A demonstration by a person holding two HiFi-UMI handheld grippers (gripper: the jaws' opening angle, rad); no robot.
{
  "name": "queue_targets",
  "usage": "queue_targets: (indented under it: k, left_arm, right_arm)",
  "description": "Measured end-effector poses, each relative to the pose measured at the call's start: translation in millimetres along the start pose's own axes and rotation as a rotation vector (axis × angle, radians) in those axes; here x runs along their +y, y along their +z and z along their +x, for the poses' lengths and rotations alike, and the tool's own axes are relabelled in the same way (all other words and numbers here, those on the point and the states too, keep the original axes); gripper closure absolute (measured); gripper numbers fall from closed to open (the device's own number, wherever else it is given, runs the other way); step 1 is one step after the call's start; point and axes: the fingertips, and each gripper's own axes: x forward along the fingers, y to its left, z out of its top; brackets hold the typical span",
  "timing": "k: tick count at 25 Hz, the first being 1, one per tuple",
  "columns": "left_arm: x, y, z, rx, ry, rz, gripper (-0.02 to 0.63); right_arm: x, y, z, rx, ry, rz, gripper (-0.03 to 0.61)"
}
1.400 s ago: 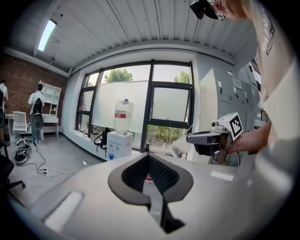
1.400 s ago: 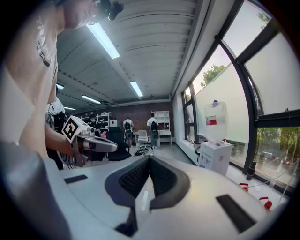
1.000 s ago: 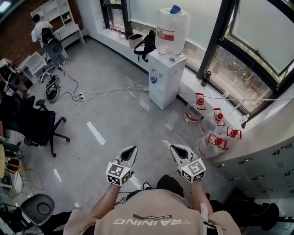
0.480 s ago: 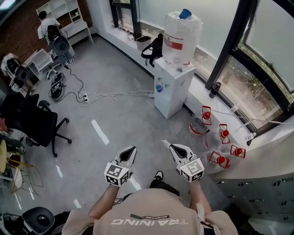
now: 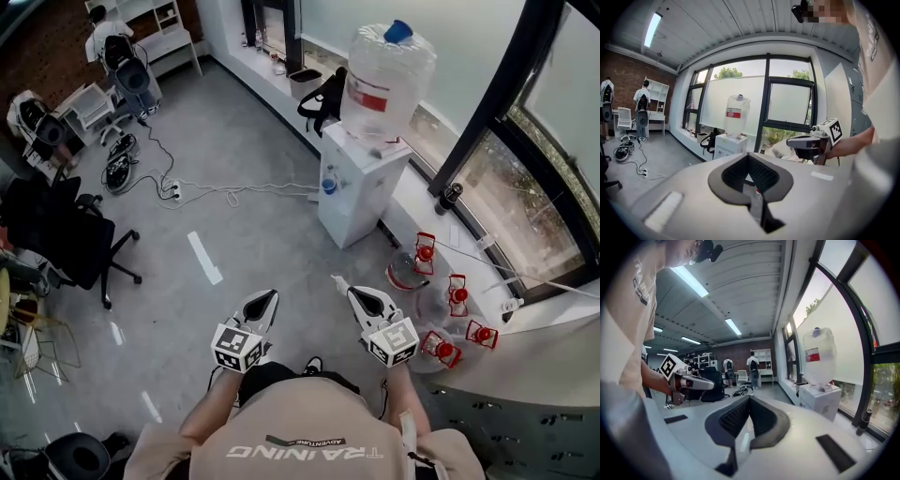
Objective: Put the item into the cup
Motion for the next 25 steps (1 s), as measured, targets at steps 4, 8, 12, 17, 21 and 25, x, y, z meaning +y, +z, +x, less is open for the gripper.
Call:
queue_targets:
  k: [4, 8, 12, 17, 21, 25]
  left_arm:
    - [15.5, 2.5, 19.7, 0.013, -0.013, -0.003, 0.606]
    - [46.8, 10.5, 36.9, 0.015, -0.021, 0.018, 0.606]
    - [86.6, 19.8, 58.7, 0.024, -0.050, 0.017, 0.606]
    - [134.7, 43.7, 91.0, 0.020, -0.119, 0.051, 0.606]
    - [176.9, 54.3, 110.6, 0.016, -0.157, 0.089, 0.606]
    - [216.2, 53.7, 124.9, 0.033, -0.174, 0.076, 0.606]
  right_arm:
    - [-16.1, -1.4, 18.1, 0.011, 0.001, 0.019, 0.568]
    - [-27.7, 3.9, 47.2, 0.023, -0.006, 0.011, 0.568]
    - [-41.0, 16.2, 82.1, 0.026, -0.051, 0.016, 0.568]
    - [-58.0, 33.0, 127.8, 0.028, -0.124, 0.017, 0.568]
    - [-65.5, 37.3, 168.2, 0.019, -0.185, 0.030, 0.568]
    - [-72.1, 40.7, 203.4, 0.019, -0.222, 0.043, 0.568]
